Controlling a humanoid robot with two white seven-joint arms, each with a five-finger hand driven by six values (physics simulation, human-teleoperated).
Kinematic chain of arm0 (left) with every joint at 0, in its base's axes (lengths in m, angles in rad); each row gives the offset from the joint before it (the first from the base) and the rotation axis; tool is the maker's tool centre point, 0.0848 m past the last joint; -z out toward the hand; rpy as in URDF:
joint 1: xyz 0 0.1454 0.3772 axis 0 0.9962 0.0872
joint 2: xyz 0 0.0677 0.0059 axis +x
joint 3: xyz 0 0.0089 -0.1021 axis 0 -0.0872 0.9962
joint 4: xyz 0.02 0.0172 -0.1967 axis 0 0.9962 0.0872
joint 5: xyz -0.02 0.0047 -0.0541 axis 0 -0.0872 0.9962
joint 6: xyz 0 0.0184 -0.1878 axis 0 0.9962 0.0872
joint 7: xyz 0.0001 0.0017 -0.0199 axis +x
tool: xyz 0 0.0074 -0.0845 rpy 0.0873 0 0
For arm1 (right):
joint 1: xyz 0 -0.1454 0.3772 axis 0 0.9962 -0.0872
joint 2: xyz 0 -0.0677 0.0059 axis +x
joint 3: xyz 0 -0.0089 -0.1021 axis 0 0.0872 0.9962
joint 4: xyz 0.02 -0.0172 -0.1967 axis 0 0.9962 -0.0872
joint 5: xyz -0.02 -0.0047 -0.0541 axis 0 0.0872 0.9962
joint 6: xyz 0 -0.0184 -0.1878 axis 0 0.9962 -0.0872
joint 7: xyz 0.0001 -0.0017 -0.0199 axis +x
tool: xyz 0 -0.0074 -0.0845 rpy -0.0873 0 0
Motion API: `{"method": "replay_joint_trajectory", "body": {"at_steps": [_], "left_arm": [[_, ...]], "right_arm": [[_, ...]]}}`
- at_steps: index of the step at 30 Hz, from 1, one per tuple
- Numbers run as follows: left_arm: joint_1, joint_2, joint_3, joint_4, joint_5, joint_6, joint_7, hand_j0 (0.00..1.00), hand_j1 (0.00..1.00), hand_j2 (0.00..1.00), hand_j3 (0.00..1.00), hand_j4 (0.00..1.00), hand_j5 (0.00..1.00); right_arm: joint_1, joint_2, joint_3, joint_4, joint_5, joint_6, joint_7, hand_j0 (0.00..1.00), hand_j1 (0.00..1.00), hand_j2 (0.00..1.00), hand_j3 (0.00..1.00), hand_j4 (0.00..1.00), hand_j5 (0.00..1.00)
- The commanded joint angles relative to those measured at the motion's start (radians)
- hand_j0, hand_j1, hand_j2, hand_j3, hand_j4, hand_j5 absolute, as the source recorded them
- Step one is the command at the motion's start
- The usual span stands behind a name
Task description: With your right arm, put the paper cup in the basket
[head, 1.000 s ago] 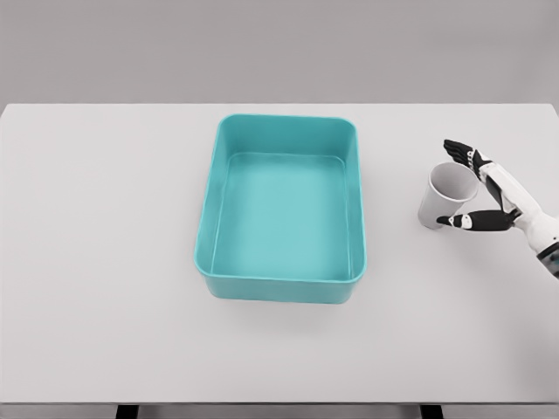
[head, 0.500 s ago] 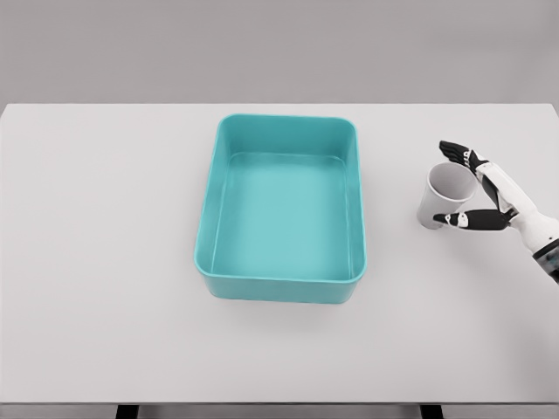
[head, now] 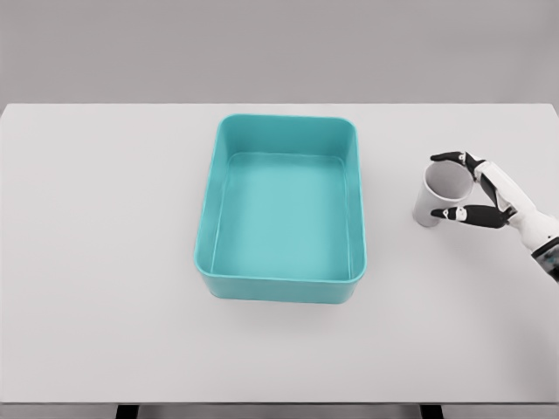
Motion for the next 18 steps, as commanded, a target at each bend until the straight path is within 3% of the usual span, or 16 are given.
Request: {"method": "replay_joint_trajectory", "body": {"at_steps": [1,18], "left_arm": [[0.0,0.0,0.0,0.0,0.0,0.0,0.0,1.0,1.0,1.0,1.0,1.0,1.0],[0.0,0.0,0.0,0.0,0.0,0.0,0.0,1.0,1.0,1.0,1.0,1.0,1.0]], "right_arm": [[0.0,-0.001,-0.001,-0.007,0.001,0.0,0.0,0.69,0.69,0.69,0.69,0.69,0.69],[-0.074,0.001,-0.002,-0.081,-0.001,0.0,0.0,0.69,0.69,0.69,0.69,0.69,0.69]]}}
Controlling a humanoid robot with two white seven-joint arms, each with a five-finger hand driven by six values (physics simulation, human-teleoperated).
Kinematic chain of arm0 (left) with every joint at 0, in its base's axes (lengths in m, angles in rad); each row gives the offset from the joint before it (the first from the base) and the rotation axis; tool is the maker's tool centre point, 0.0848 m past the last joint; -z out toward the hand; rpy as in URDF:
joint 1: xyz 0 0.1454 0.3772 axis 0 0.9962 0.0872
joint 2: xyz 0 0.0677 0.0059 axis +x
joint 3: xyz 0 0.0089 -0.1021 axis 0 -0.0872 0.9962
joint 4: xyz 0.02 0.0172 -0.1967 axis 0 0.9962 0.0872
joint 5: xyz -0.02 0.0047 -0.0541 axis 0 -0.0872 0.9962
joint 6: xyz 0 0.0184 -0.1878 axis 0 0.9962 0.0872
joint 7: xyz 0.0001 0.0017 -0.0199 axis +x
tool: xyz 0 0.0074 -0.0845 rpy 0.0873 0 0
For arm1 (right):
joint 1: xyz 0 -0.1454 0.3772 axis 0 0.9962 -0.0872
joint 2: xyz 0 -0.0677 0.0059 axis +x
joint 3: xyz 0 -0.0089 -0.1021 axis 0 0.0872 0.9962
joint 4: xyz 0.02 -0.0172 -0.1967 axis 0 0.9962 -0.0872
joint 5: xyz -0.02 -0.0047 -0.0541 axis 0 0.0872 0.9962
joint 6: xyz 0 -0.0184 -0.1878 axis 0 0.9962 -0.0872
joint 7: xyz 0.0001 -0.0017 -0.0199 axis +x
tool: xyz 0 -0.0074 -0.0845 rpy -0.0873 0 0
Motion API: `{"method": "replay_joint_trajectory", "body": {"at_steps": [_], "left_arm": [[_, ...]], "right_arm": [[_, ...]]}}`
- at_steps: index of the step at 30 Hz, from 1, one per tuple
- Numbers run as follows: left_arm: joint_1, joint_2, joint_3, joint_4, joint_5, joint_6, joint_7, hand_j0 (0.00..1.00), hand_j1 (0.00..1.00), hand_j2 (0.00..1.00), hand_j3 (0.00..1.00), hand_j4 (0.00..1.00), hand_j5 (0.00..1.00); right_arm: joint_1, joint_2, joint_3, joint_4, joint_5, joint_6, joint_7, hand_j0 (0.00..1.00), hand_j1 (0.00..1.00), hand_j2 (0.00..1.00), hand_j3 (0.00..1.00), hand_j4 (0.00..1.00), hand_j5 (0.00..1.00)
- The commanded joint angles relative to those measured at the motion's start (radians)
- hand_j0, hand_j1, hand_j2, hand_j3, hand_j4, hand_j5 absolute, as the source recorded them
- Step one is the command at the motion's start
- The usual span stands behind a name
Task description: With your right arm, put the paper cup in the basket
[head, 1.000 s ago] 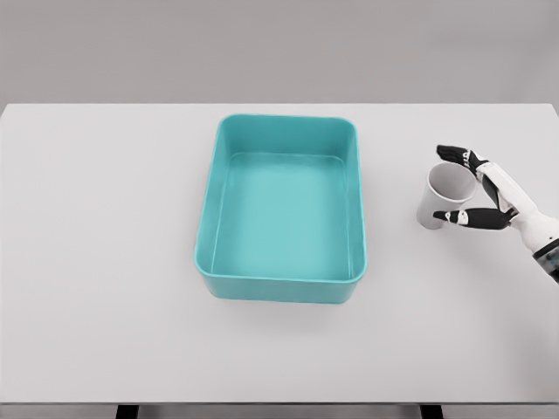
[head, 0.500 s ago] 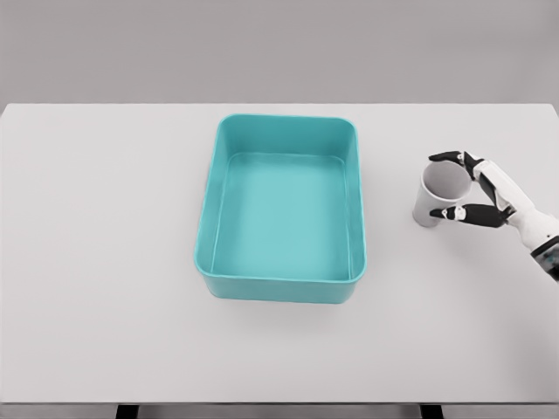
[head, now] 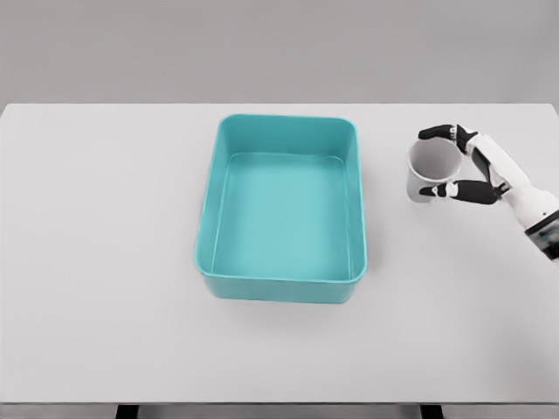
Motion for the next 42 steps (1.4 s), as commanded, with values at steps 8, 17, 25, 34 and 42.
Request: {"method": "replay_joint_trajectory", "body": {"at_steps": [8,17,25,34,42], "left_arm": [[0.0,0.0,0.0,0.0,0.0,0.0,0.0,1.0,1.0,1.0,1.0,1.0,1.0],[0.0,0.0,0.0,0.0,0.0,0.0,0.0,1.0,1.0,1.0,1.0,1.0,1.0],[0.0,0.0,0.0,0.0,0.0,0.0,0.0,1.0,1.0,1.0,1.0,1.0,1.0],[0.0,0.0,0.0,0.0,0.0,0.0,0.0,1.0,1.0,1.0,1.0,1.0,1.0],[0.0,0.0,0.0,0.0,0.0,0.0,0.0,1.0,1.0,1.0,1.0,1.0,1.0]], "right_arm": [[-0.08,0.043,0.001,-0.016,-0.001,0.0,0.0,0.69,0.69,0.69,0.69,0.69,0.69],[-0.155,0.103,0.002,-0.027,0.027,0.0,0.0,0.68,0.68,0.68,0.68,0.68,0.68],[-0.196,0.17,0.008,-0.026,0.153,0.0,0.0,0.68,0.68,0.68,0.68,0.68,0.68],[-0.247,0.258,0.011,-0.024,0.3,0.0,0.001,0.69,0.69,0.69,0.69,0.69,0.69],[-0.256,0.298,0.013,-0.018,0.475,0.0,0.0,0.71,0.71,0.71,0.71,0.71,0.71]]}}
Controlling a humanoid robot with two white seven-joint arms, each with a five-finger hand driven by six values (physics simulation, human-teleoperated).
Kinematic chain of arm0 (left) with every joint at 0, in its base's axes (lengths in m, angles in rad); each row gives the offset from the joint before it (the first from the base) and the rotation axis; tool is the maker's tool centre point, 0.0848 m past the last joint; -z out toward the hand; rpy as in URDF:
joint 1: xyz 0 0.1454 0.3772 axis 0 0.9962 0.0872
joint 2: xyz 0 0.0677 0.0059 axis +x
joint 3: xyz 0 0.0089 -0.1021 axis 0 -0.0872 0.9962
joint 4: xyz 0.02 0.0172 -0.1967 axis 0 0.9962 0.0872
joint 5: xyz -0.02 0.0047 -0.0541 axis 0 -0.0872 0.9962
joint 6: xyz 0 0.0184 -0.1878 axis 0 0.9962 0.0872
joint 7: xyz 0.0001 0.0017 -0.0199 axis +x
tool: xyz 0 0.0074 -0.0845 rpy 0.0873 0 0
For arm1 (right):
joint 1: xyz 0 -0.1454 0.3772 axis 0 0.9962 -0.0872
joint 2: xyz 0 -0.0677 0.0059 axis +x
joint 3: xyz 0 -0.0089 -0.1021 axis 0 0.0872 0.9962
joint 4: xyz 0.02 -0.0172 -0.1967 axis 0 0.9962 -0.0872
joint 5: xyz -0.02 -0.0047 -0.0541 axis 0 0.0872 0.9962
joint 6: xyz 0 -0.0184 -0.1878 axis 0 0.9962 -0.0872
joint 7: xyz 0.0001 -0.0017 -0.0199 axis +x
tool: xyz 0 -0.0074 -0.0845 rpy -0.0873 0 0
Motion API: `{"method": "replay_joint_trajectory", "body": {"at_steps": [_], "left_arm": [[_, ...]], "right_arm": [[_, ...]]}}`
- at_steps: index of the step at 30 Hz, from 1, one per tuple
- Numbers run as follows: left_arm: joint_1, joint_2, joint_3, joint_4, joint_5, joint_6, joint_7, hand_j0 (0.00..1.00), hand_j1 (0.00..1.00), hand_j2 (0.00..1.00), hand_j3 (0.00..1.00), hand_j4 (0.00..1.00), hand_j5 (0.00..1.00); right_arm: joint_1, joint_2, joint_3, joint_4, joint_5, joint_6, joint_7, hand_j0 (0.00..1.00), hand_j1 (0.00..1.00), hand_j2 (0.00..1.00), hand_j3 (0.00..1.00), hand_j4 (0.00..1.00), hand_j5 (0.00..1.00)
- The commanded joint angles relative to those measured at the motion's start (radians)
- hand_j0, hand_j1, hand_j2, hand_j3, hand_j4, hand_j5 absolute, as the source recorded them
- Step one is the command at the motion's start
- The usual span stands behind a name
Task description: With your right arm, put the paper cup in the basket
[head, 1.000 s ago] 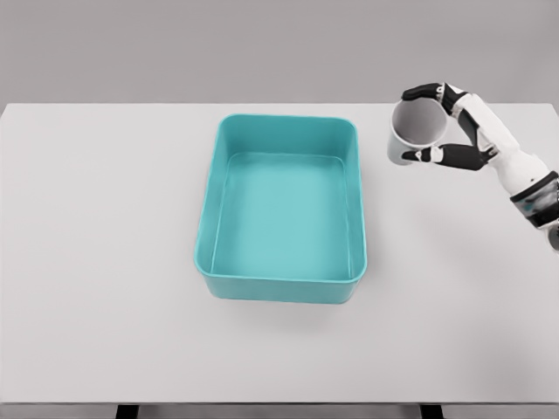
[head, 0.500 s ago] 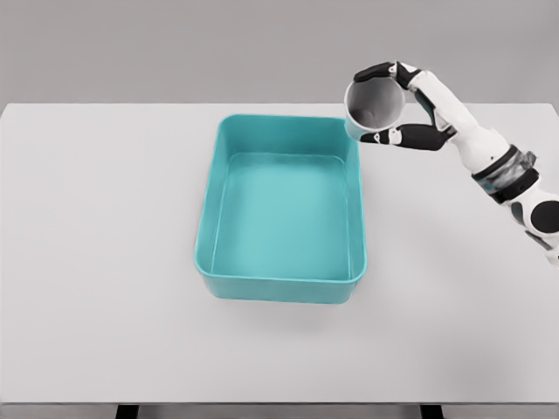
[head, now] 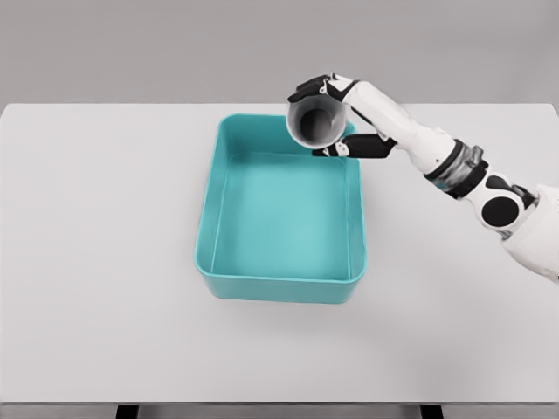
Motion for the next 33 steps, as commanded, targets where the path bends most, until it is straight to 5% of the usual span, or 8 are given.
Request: {"method": "replay_joint_trajectory", "body": {"at_steps": [1,8,16,25,29,33], "left_arm": [[0.0,0.0,0.0,0.001,0.0,0.0,0.0,1.0,1.0,1.0,1.0,1.0,1.0],[0.0,0.0,0.0,0.0,0.0,0.0,0.0,1.0,1.0,1.0,1.0,1.0,1.0],[0.0,0.0,0.0,0.0,0.0,0.0,0.0,1.0,1.0,1.0,1.0,1.0,1.0],[0.0,0.0,0.0,0.0,0.0,0.0,0.0,1.0,1.0,1.0,1.0,1.0,1.0],[0.0,0.0,0.0,0.0,0.0,0.0,0.0,1.0,1.0,1.0,1.0,1.0,1.0],[0.0,0.0,0.0,0.0,0.0,0.0,0.0,1.0,1.0,1.0,1.0,1.0,1.0]], "right_arm": [[0.0,0.017,-0.001,0.0,0.058,0.0,-0.001,0.71,0.71,0.71,0.71,0.71,0.71],[-0.002,0.056,0.001,0.002,0.127,0.0,-0.001,0.75,0.75,0.75,0.75,0.75,0.75],[-0.005,0.053,0.001,0.002,0.124,0.0,-0.001,0.97,0.97,0.97,0.97,0.97,0.97],[-0.009,0.034,0.01,0.002,0.124,0.0,-0.001,1.0,1.0,1.0,1.0,1.0,1.0],[-0.046,-0.084,0.007,-0.008,0.126,0.0,-0.001,1.0,1.0,1.0,1.0,1.0,1.0],[-0.054,-0.324,0.008,-0.075,0.135,0.0,0.001,1.0,1.0,1.0,1.0,1.0,1.0]]}}
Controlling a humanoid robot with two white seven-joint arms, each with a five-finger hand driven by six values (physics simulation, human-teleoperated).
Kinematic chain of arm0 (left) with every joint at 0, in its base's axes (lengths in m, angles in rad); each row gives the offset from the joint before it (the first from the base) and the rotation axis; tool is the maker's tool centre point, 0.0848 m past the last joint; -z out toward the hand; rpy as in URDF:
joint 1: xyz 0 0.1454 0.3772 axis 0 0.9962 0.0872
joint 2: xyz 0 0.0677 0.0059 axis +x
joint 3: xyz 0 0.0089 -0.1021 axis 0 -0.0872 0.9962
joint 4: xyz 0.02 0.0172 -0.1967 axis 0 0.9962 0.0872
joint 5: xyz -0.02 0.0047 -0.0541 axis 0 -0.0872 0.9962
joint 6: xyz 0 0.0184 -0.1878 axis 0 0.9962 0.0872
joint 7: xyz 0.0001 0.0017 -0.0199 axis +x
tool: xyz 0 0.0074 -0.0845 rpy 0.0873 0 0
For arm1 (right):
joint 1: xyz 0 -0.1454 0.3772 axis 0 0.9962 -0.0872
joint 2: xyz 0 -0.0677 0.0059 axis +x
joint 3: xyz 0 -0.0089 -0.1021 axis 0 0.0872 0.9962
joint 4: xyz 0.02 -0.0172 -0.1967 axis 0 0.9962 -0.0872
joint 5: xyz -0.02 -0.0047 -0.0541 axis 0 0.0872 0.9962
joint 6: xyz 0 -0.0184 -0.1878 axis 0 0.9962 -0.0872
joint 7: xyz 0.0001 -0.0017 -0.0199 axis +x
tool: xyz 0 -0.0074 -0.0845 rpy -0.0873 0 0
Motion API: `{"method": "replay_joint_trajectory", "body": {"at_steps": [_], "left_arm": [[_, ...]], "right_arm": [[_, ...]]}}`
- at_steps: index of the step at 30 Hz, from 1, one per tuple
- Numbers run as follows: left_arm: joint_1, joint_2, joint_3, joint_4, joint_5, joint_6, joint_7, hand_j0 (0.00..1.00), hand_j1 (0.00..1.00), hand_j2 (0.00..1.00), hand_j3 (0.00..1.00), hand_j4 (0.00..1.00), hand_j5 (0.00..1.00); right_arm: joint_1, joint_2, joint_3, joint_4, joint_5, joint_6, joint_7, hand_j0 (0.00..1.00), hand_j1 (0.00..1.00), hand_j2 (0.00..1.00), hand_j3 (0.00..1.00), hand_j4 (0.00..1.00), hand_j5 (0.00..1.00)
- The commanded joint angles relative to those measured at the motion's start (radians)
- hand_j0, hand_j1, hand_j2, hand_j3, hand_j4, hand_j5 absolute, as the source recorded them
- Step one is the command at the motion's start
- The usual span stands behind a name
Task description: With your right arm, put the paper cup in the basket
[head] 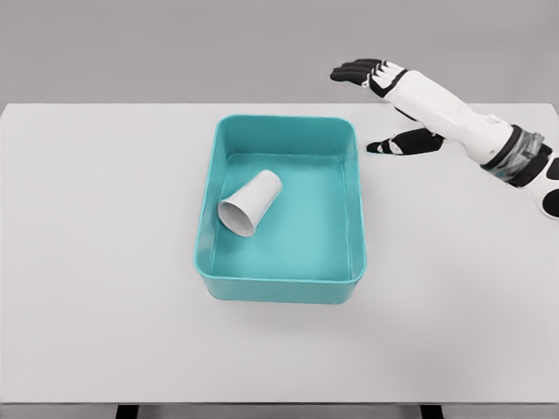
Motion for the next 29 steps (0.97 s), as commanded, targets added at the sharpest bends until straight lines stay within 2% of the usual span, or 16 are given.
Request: {"method": "replay_joint_trajectory", "body": {"at_steps": [1,3,4,6,8,12,21,29], "left_arm": [[0.0,0.0,0.0,0.0,0.0,0.0,0.0,1.0,1.0,1.0,1.0,1.0,1.0],[0.0,0.0,0.0,0.0,0.0,0.0,0.0,1.0,1.0,1.0,1.0,1.0,1.0],[0.0,0.0,0.0,0.0,0.0,0.0,0.0,1.0,1.0,1.0,1.0,1.0,1.0],[0.0,0.0,0.0,0.0,0.0,0.0,0.0,1.0,1.0,1.0,1.0,1.0,1.0],[0.0,0.0,0.0,0.001,0.0,0.0,0.0,1.0,1.0,1.0,1.0,1.0,1.0],[0.0,0.0,0.0,0.0,0.0,0.0,0.0,1.0,1.0,1.0,1.0,1.0,1.0],[0.0,0.0,0.0,0.0,0.0,0.0,0.0,1.0,1.0,1.0,1.0,1.0,1.0],[0.0,0.0,0.0,0.005,0.0,0.0,-0.002,1.0,1.0,1.0,1.0,1.0,1.0]], "right_arm": [[0.0,-0.167,0.0,-0.032,-0.001,-0.001,0.002,1.0,1.0,1.0,1.0,1.0,1.0],[0.0,-0.223,0.001,-0.029,0.002,-0.001,0.007,1.0,1.0,1.0,1.0,1.0,1.0],[-0.005,-0.226,0.0,-0.025,0.018,-0.001,0.011,1.0,1.0,1.0,1.0,1.0,1.0],[-0.003,-0.229,0.006,-0.005,0.121,-0.001,0.011,1.0,1.0,1.0,1.0,1.0,1.0],[-0.003,-0.232,0.018,-0.003,0.161,-0.001,0.013,1.0,1.0,1.0,1.0,1.0,1.0],[-0.005,-0.232,0.041,-0.003,0.311,-0.001,0.013,1.0,1.0,1.0,1.0,1.0,1.0],[-0.023,-0.238,0.087,-0.011,0.315,-0.001,0.013,1.0,1.0,1.0,1.0,1.0,1.0],[-0.023,-0.233,0.089,-0.011,0.315,-0.001,0.013,1.0,1.0,1.0,1.0,1.0,1.0]]}}
